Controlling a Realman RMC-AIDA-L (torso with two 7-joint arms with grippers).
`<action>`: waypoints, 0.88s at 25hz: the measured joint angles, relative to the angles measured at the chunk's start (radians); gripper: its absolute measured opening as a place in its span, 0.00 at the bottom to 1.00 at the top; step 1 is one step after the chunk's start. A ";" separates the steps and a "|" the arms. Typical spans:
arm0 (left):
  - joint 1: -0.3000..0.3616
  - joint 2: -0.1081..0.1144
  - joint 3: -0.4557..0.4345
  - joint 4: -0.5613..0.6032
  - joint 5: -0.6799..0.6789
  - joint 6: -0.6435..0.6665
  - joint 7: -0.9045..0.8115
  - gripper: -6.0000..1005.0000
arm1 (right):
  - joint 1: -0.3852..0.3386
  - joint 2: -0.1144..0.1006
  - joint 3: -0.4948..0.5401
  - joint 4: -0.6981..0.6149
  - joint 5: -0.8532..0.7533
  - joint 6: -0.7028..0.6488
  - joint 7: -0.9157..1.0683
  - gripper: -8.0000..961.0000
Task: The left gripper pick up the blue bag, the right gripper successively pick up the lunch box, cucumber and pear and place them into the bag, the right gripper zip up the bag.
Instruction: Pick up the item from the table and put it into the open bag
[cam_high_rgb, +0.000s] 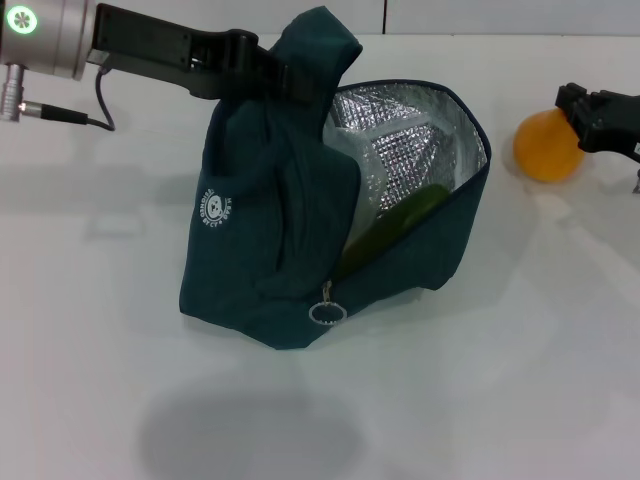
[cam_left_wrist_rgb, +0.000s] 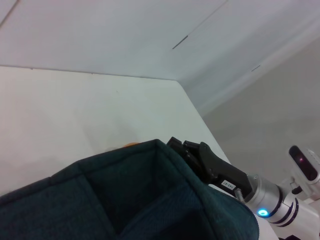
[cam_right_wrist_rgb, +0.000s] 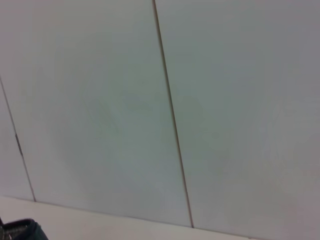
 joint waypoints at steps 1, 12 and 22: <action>0.001 0.000 0.000 0.000 0.000 0.000 0.000 0.05 | -0.004 0.000 0.002 -0.004 0.003 -0.007 0.000 0.04; 0.009 0.001 -0.001 0.001 0.000 0.000 0.000 0.05 | -0.157 -0.027 0.009 -0.219 0.201 -0.317 0.203 0.07; 0.009 0.001 -0.002 -0.001 0.000 0.000 0.000 0.05 | -0.024 -0.021 -0.082 -0.239 0.212 -0.524 0.441 0.09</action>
